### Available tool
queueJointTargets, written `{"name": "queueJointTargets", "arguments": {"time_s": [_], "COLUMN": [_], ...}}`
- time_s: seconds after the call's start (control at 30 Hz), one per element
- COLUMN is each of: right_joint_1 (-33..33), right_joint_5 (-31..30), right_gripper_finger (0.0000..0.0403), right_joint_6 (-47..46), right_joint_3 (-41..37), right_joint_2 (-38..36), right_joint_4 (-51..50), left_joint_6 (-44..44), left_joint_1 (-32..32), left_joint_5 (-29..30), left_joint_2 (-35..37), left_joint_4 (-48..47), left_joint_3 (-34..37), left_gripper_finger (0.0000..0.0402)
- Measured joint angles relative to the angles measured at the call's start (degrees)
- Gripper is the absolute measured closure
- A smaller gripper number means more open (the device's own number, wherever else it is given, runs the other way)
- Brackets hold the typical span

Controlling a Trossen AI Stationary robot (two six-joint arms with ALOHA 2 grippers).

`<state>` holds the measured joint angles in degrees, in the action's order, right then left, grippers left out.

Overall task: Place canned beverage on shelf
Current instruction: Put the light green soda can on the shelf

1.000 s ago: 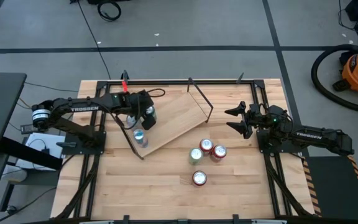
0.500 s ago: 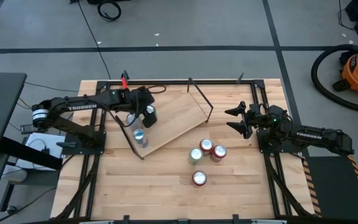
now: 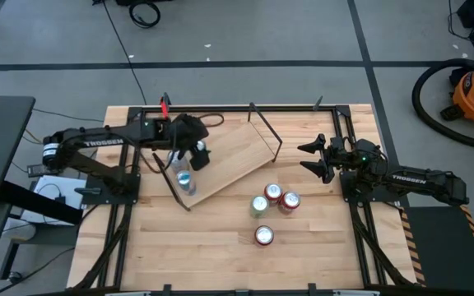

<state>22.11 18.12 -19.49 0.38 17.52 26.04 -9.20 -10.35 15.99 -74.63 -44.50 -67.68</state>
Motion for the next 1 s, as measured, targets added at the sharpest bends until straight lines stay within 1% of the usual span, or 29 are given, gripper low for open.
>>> {"name": "queueJointTargets", "arguments": {"time_s": [0.17, 0.23, 0.43, 0.5, 0.77, 0.93, 1.0], "right_joint_1": [0.0, 0.0, 0.0, 0.0, 0.0, 0.0, 0.0], "right_joint_5": [0.0, 0.0, -0.5, -0.5, -0.6, -0.7, -0.7], "right_gripper_finger": [0.0069, 0.0069, 0.0069, 0.0069, 0.0069, 0.0069, 0.0069], "right_joint_6": [0.0, 0.0, 0.0, -0.3, -0.3, -0.1, -0.1], "right_joint_3": [0.0, 0.0, 0.0, 0.0, 0.0, 0.0, 0.0], "right_joint_2": [0.0, 0.0, 0.0, 0.0, 0.2, 0.2, 0.2], "right_joint_4": [0.0, 0.0, 0.0, 0.0, -0.1, 0.0, 0.0], "left_joint_6": [-3.8, -4.7, -3.2, -3.4, -8.6, -9.7, -9.7], "left_joint_1": [4.7, 7.3, 16.2, 18.7, 25.7, 27.8, 28.2], "left_joint_5": [0.9, 1.5, 10.3, 11.3, 11.1, 7.4, 6.6], "left_joint_2": [0.0, 0.0, -0.6, -1.3, -8.0, -12.7, -14.8], "left_joint_4": [0.5, 2.1, 8.5, 9.6, 13.1, 15.5, 14.6], "left_joint_3": [0.0, 0.0, 0.0, 0.0, 0.0, -0.3, -2.2], "left_gripper_finger": [0.0026, 0.0026, 0.0026, 0.0026, 0.0026, 0.0026, 0.0026]}}
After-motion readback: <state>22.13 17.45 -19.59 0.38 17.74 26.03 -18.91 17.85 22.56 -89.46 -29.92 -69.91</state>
